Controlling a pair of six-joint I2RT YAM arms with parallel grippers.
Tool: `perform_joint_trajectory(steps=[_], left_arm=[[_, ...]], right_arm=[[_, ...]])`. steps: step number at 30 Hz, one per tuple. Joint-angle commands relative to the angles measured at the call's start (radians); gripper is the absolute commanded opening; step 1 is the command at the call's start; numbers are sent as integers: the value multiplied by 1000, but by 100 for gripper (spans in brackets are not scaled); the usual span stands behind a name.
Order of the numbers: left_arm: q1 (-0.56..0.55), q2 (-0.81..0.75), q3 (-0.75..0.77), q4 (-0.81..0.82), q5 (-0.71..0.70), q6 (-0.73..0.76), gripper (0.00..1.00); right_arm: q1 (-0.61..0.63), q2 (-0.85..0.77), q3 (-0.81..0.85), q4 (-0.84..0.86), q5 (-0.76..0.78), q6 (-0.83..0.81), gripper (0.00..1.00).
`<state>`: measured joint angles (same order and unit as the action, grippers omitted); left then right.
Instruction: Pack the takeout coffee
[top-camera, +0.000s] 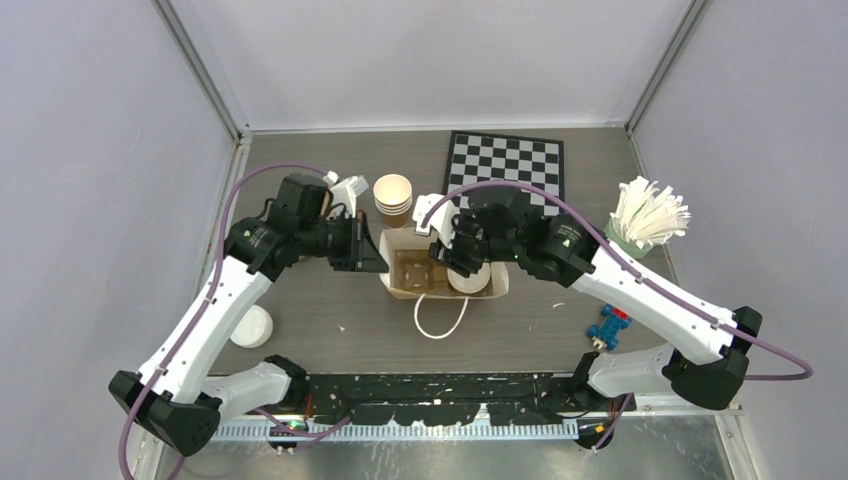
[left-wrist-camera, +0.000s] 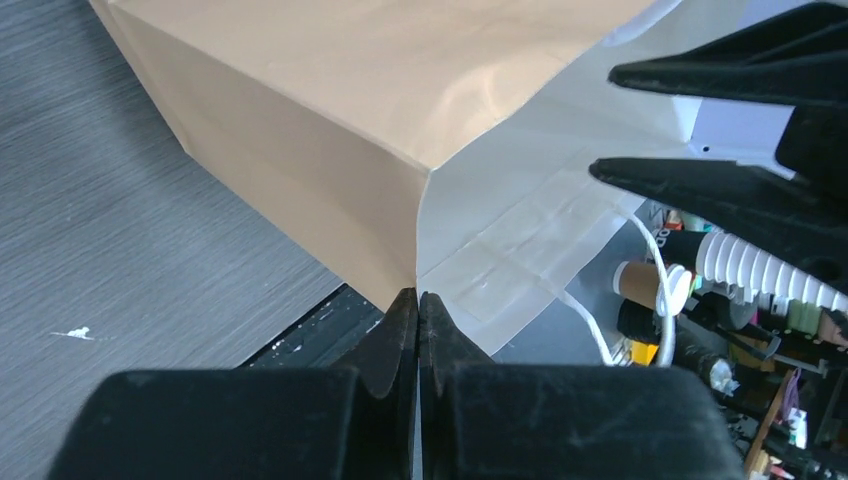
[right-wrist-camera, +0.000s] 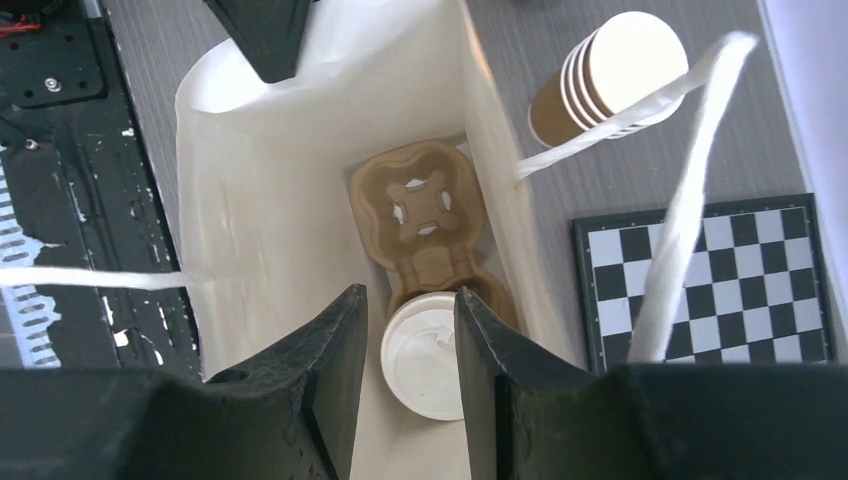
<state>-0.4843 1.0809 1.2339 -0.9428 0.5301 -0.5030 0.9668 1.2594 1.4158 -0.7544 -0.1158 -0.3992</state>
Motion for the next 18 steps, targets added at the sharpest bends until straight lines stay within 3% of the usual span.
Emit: perform_joint_trajectory(steps=[1,13,18], left_arm=[[-2,21,60,-17,-1,-54,0],[-2,91,136,-136,-76,-171,0],[0,98,158,-173,-116,-184,0]], right_arm=[[3,-1,-13,19,-40,38,43],[3,-6,69,117,-88,249,47],[4,-4,89,182,48,393,54]])
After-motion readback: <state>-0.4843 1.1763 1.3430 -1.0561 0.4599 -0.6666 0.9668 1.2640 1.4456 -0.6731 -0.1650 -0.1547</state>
